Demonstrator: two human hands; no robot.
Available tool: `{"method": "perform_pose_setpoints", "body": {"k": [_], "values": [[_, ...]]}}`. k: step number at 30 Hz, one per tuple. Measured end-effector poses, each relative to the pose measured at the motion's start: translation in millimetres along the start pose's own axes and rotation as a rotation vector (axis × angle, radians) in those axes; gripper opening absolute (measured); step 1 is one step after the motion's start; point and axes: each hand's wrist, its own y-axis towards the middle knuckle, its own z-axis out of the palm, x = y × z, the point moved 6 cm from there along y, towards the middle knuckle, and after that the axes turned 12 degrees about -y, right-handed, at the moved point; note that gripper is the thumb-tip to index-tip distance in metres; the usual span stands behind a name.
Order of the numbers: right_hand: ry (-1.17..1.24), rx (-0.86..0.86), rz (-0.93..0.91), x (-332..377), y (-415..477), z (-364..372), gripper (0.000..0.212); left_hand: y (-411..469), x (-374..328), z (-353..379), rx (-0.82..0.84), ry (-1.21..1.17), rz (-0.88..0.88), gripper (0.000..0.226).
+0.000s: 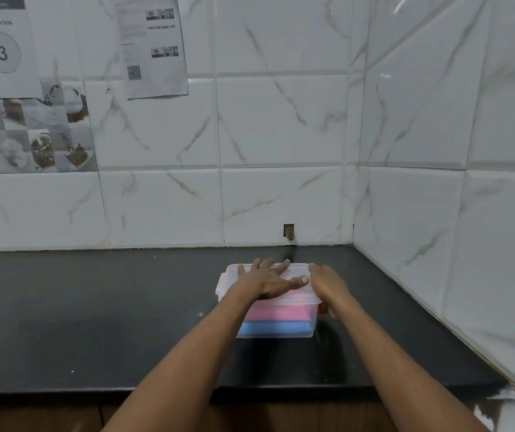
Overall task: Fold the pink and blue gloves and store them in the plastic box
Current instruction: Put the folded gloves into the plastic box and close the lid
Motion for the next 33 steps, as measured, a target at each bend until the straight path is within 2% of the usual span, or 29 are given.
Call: {"method": "perform_pose_setpoints", "body": {"k": [1, 3, 9, 13, 17, 20, 25, 31, 33], "values": [[0.139, 0.087, 0.114, -8, -2, 4, 0.043, 0, 1, 0, 0.002, 0.001, -0.001, 0.093], [0.269, 0.239, 0.253, -16, -8, 8, 0.043, 2, 1, 0, 0.011, 0.011, -0.006, 0.098], [0.297, 0.322, 0.311, -23, 0, 4, 0.042, 10, 3, 2, 0.008, 0.051, 0.0, 0.096], [0.063, 0.183, 0.188, -17, 14, -13, 0.04, 12, 4, 2, 0.004, 0.045, 0.006, 0.097], [-0.372, 0.025, 0.03, 11, 12, -26, 0.038, 12, 4, 3, 0.013, 0.047, -0.001, 0.098], [-0.596, -0.008, 0.022, 22, 6, -23, 0.043, 12, 3, 3, 0.007, 0.046, -0.001, 0.1], [-0.701, -0.033, 0.036, 30, 5, -19, 0.037, 9, 1, 2, 0.009, 0.049, 0.004, 0.097], [-0.692, -0.026, 0.113, 29, 9, -16, 0.031, 5, 0, 1, 0.008, 0.045, 0.017, 0.094], [-0.737, -0.042, 0.074, 32, 10, -14, 0.026, 5, 0, 1, 0.011, 0.043, 0.02, 0.094]]}}
